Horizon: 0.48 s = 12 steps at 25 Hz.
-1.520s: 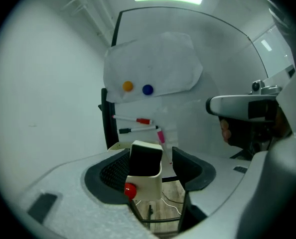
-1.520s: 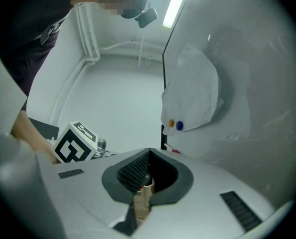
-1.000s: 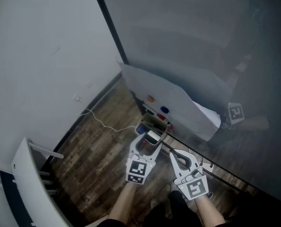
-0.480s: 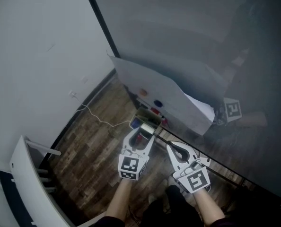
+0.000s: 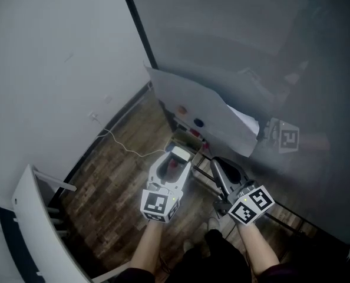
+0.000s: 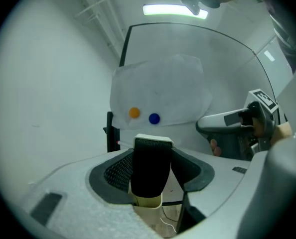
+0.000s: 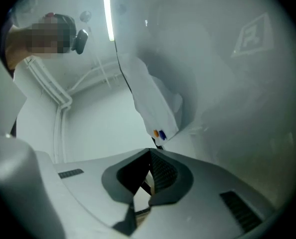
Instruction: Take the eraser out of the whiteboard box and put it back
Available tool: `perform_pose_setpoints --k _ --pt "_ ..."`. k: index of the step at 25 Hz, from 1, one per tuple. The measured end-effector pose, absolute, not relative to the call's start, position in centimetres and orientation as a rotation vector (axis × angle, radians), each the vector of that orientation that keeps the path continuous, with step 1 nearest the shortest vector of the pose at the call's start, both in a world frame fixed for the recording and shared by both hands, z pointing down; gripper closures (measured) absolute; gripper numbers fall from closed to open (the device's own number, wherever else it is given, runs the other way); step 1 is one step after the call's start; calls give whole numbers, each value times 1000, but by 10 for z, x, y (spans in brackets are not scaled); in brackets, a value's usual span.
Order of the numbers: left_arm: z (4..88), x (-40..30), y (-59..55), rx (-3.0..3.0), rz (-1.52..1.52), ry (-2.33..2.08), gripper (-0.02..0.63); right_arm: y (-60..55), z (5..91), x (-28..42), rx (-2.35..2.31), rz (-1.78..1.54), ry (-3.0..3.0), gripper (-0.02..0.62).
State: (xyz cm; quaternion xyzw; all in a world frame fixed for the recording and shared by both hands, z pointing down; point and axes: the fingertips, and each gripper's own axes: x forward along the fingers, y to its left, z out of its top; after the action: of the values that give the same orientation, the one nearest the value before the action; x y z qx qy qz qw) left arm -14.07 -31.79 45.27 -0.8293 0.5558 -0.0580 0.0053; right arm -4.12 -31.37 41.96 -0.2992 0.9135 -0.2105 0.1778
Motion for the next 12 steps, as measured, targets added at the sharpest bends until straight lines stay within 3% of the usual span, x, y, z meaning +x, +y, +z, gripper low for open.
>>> perform_pose_setpoints --k 12 --pt "413 -146 -288 -2560 -48 1738 381 -306 402 -47 -821 -606 2545 592"
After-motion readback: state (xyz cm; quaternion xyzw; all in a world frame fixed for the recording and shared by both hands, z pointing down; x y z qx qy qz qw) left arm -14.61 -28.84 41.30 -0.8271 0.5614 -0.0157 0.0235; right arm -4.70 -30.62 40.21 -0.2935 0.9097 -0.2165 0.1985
